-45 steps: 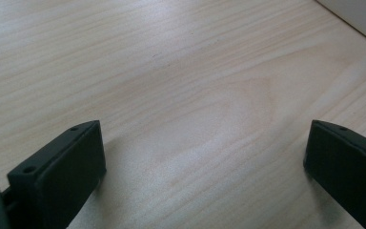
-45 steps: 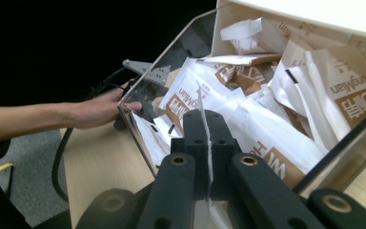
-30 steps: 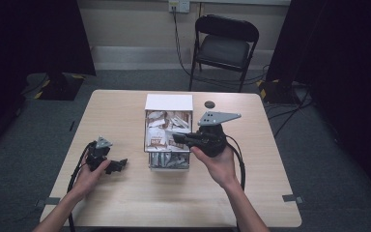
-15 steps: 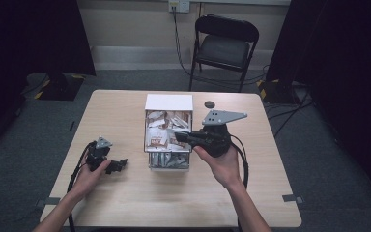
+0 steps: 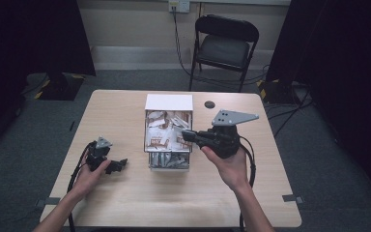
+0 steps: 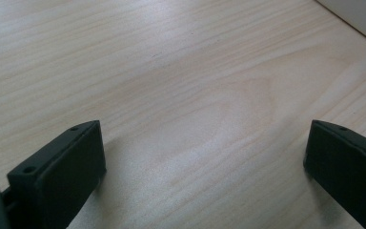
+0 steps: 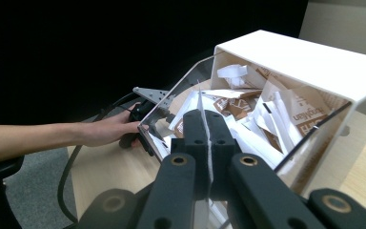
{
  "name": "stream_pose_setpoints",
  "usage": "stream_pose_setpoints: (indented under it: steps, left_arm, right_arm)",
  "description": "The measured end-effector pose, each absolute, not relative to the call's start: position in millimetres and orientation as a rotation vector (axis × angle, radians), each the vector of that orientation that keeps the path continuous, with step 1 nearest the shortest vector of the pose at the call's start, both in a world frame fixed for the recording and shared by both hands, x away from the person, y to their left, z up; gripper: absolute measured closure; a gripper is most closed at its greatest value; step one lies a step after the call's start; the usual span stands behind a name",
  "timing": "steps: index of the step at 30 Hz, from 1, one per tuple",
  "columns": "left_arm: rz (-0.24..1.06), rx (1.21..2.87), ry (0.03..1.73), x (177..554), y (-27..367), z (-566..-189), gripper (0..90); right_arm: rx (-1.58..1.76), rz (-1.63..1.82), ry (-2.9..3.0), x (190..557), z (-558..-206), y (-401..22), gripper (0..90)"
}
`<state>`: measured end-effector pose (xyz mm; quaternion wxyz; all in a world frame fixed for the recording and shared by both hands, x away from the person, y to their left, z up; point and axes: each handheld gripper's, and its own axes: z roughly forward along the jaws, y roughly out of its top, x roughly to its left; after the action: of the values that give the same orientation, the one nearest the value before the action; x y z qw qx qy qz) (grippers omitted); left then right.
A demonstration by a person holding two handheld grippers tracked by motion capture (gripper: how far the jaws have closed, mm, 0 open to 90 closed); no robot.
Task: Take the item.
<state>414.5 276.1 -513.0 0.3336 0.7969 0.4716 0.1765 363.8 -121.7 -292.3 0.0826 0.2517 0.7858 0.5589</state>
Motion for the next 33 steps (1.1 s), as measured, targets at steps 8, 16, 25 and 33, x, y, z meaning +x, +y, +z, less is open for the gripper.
stream_pose_setpoints:
  steps: [8,16,25,33]
  left_arm:
    - [0.461,2.074,1.235,414.4,275.8,-513.2,0.0]
    - [0.46,2.074,1.235,414.4,275.8,-513.2,0.0]
    - [0.461,2.074,1.234,414.4,275.8,-513.2,0.0]
    - [0.461,2.074,1.234,414.4,275.8,-513.2,0.0]
  right_arm:
    - [0.78,1.636,2.33,360.5,-290.9,-135.2,89.7]
    - [0.799,1.637,2.302,355.8,-291.5,-149.7,89.7]
    - [0.84,1.638,2.274,356.1,-292.9,-163.0,89.7]
    - [0.885,1.632,2.245,357.0,-293.0,-175.7,89.7]
